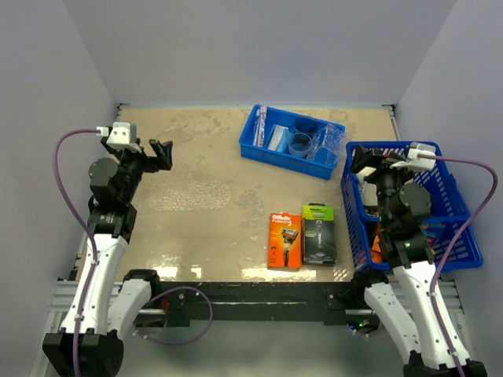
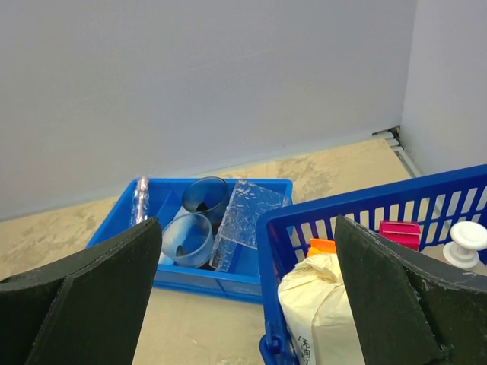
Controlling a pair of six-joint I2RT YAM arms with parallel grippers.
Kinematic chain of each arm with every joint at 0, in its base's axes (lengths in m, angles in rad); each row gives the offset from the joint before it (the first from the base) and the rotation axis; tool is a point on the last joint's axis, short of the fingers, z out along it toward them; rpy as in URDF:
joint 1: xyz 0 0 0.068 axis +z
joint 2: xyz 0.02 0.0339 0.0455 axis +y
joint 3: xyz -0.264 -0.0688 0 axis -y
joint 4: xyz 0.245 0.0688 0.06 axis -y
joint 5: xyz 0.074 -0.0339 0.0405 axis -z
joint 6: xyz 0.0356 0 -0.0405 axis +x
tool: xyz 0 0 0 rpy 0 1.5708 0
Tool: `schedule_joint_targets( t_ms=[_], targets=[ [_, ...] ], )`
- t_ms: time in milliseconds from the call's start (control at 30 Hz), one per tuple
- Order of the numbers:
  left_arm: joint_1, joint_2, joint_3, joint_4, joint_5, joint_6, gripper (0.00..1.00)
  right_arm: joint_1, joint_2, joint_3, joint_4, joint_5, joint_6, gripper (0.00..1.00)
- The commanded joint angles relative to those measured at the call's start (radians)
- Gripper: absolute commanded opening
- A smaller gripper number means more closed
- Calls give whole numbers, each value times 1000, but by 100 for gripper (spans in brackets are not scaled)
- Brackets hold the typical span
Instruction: Prepare toiletry sets of a toothbrush and toothpaste on the tray
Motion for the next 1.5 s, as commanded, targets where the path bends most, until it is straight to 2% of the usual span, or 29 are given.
schedule_joint_targets(
  t_ms=[0, 300, 500, 800, 867, 1033, 1067, 1167, 1233, 1467],
  targets=[
    [1, -21, 4, 39, -21, -2, 100, 0, 7, 46, 4, -8, -17, 98],
    [-1, -24, 10, 25, -69, -18, 100, -2, 10, 56, 2, -12, -20, 98],
    [-1, -26, 1, 1, -118, -30, 100, 0, 32, 98, -61, -38, -27, 97],
    [-1, -34, -7, 5, -132, -28, 100, 1, 167, 184, -111, -268, -43, 79],
    [-1, -35, -7, 7, -133, -27, 100, 7, 211, 192, -110, -340, -42, 78],
    [-1, -34, -12, 7, -146, -28, 100, 134, 271, 227, -145, -273, -88, 77],
    [-1, -32, -12, 8, -146, -30, 100, 168, 292, 241, -150, -199, -111, 77],
    [-1, -23, -13, 8, -139, -34, 100, 277, 364, 278, -185, -108, -137, 77],
    [-1, -14, -13, 7, -130, -36, 100, 328, 404, 298, -212, -87, -142, 70],
    [-1, 19, -1, -7, -136, -51, 100, 423, 601, 434, -285, -54, -145, 62]
  ],
)
